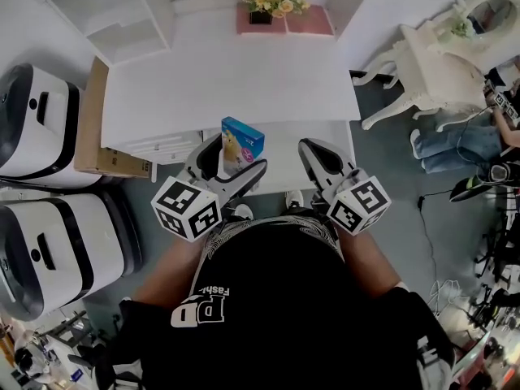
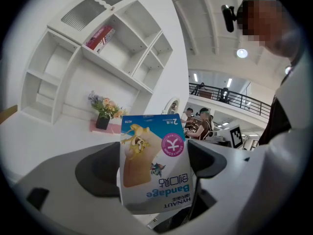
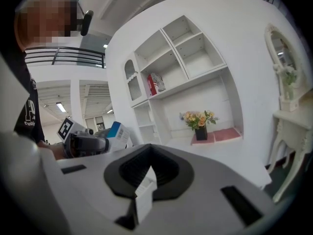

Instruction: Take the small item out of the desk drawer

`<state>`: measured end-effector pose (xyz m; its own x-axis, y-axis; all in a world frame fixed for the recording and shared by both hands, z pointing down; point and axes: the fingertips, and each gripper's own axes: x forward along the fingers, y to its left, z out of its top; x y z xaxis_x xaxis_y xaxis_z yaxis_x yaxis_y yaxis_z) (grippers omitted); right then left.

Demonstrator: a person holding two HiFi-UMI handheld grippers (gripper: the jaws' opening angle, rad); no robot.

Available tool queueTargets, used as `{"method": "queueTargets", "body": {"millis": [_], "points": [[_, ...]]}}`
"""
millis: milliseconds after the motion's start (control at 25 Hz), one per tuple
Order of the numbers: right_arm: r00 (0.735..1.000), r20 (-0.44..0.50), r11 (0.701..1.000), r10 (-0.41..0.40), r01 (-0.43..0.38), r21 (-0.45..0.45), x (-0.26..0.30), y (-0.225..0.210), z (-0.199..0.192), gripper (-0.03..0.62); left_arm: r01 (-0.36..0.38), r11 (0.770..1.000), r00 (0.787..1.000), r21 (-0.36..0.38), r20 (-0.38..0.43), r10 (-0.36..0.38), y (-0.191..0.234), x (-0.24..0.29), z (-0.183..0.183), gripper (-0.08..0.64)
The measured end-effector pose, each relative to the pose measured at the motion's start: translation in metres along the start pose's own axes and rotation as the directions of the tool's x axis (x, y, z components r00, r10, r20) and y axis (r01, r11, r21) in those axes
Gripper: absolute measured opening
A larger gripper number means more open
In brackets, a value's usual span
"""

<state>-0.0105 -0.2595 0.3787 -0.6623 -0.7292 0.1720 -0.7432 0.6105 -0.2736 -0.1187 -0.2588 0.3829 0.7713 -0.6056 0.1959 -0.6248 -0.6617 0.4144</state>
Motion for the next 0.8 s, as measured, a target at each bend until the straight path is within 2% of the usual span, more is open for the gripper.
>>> {"method": "queueTargets", "body": {"millis": [360,800], "points": [[0.999,0.008,0.999,-0.051,0.051,-0.016,-0.005,0.019,-0.001,0.008,0.047,0.998,0.999,0.037,-0.004,-0.047,-0.005,-0.018,0.000,0.425],[1.000,0.014,0.999,-0.003,0.003,-0.047,-0.027,0.016,0.006,0.008,-0.006,0.999,0.999,0.047,0.053,0.003,-0.034,-0.024,-0.007,0.425]]}}
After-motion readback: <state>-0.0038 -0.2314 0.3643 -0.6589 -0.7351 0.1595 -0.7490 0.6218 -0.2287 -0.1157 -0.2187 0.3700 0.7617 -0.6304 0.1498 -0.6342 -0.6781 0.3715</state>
